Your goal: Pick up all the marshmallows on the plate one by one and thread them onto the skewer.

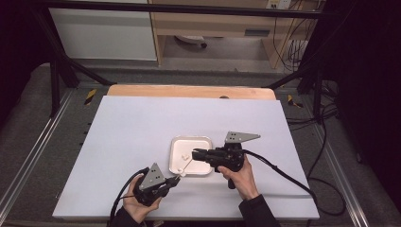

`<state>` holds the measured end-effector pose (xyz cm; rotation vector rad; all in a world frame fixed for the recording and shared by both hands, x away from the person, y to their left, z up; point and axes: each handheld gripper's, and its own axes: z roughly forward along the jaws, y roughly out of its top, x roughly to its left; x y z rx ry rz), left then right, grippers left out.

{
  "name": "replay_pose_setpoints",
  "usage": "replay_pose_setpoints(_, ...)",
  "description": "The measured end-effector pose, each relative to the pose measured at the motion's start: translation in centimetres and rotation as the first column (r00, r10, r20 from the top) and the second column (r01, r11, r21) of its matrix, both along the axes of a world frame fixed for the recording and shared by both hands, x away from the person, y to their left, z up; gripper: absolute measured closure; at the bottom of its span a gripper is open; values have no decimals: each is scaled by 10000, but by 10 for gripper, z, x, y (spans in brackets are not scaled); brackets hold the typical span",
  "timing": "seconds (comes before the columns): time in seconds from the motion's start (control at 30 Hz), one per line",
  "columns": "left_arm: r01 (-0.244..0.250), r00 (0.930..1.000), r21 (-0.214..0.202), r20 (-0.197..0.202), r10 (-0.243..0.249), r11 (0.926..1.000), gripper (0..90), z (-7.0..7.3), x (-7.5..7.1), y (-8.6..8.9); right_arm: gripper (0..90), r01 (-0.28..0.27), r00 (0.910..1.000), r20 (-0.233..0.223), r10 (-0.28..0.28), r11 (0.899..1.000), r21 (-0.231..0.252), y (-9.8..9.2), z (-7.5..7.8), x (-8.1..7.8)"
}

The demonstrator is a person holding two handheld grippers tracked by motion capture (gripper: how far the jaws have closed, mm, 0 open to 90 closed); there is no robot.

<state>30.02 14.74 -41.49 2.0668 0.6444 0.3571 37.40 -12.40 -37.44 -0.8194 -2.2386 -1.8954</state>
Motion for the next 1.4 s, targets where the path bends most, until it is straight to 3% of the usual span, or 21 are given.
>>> replay_pose_setpoints(1.4, 275, 9992, -512, -266, -289, 9983, 889, 3, 0, -6, 817, -392, 9992, -7, 392, 9988, 293, 7, -8, -5)
